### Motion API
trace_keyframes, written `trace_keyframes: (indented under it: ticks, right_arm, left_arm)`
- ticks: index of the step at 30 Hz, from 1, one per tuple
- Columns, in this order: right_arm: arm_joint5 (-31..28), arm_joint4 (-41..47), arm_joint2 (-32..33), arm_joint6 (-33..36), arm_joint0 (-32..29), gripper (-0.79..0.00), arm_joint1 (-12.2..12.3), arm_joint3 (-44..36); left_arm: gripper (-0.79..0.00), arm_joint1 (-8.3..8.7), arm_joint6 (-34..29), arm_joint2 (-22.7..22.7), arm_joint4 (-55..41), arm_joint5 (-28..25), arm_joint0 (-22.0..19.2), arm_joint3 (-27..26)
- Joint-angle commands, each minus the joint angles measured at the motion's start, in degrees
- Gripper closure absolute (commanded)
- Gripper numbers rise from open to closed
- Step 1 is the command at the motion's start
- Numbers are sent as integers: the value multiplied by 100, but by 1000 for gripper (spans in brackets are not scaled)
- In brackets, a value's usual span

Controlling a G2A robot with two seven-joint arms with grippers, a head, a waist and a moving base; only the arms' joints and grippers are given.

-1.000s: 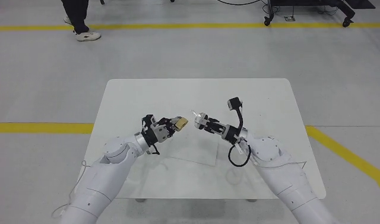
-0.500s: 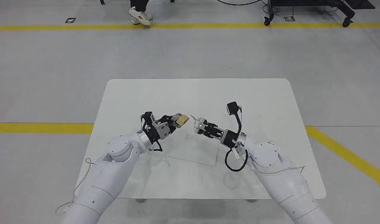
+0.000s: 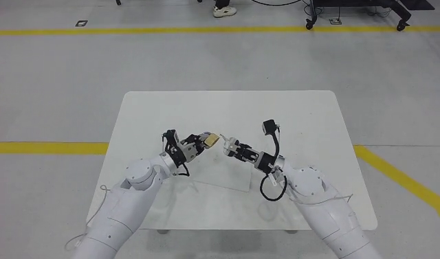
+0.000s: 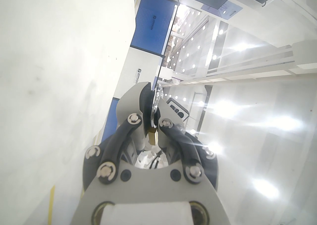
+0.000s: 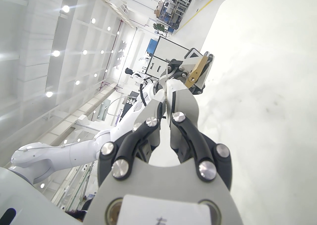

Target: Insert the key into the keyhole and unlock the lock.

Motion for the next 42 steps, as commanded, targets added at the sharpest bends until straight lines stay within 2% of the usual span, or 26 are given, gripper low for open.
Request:
trace_keyframes:
  ticks: [1, 5, 13, 23, 42]
  right_arm:
    - [358, 119, 47, 64, -81, 0, 10, -92]
    - [827, 233, 114, 157, -239, 0, 28, -306]
    - [1280, 298, 252, 254, -458, 0, 55, -559]
    - [2137, 389, 187, 589, -189, 0, 21, -438]
    - [2311, 387, 161, 495, -124, 0, -43, -337]
  left_arm:
    - [0, -2, 47, 8, 85, 29, 48, -86]
    - [0, -3, 91, -22, 156, 51, 100, -183]
    - [0, -4, 109, -68, 312, 125, 148, -269]
    - [0, -21, 135, -44, 593, 146, 152, -300]
    - [0, -58, 165, -69, 843, 135, 193, -354]
